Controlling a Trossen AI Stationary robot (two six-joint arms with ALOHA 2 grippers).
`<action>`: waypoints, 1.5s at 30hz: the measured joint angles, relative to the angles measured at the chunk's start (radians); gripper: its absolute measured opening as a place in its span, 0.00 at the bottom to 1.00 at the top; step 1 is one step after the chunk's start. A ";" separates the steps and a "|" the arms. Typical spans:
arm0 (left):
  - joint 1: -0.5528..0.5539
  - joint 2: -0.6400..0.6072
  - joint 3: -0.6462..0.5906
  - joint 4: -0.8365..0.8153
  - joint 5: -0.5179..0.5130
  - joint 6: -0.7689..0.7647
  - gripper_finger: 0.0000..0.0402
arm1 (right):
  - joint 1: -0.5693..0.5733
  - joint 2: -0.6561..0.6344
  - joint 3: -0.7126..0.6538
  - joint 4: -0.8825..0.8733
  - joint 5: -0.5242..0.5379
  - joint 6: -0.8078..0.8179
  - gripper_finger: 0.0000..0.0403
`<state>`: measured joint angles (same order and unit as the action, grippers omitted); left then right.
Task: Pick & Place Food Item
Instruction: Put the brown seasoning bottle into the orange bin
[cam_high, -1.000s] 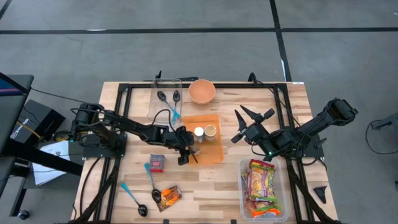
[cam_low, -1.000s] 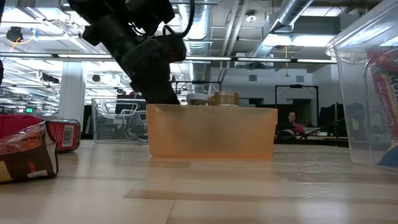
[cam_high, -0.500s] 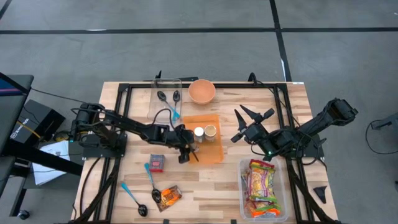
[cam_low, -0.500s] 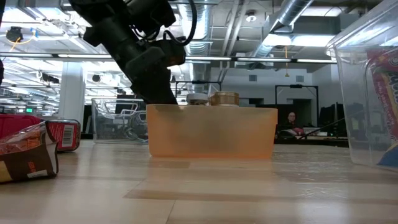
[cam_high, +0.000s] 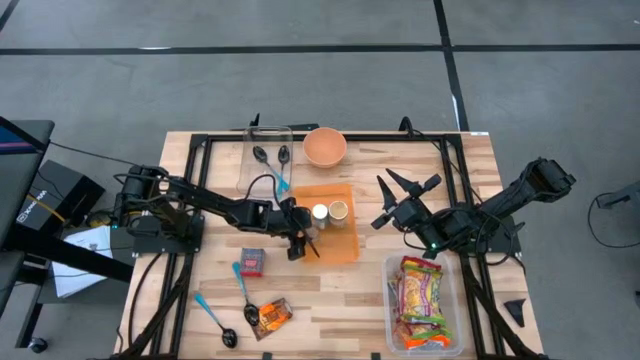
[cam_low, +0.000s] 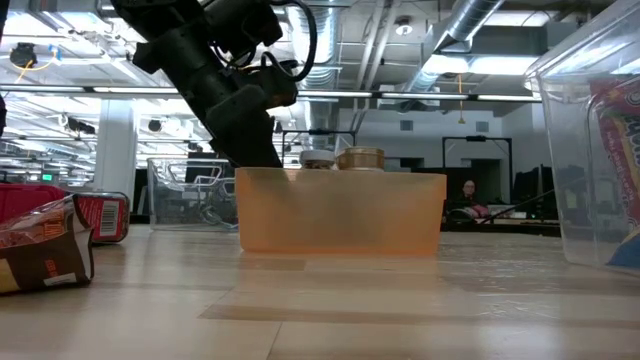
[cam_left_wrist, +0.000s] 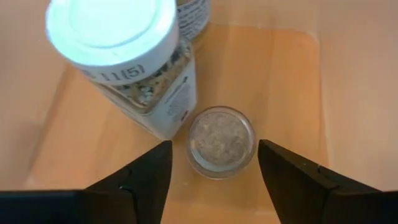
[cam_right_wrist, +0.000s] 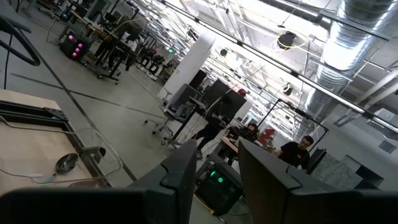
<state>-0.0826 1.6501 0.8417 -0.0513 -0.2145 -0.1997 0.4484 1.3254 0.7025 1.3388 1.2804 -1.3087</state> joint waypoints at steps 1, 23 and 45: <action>0.000 0.000 0.000 0.000 -0.007 0.000 0.57 | 0.000 0.000 0.000 0.000 0.000 0.000 0.28; -0.010 -0.008 0.000 0.069 0.110 -0.022 0.19 | 0.000 0.000 0.000 -0.022 0.003 0.001 0.28; -0.010 0.054 0.002 0.076 0.043 -0.094 0.00 | 0.000 0.000 0.000 -0.022 0.003 0.001 0.28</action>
<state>-0.0927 1.7042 0.8433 0.0245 -0.1717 -0.2936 0.4484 1.3258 0.7025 1.3167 1.2831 -1.3075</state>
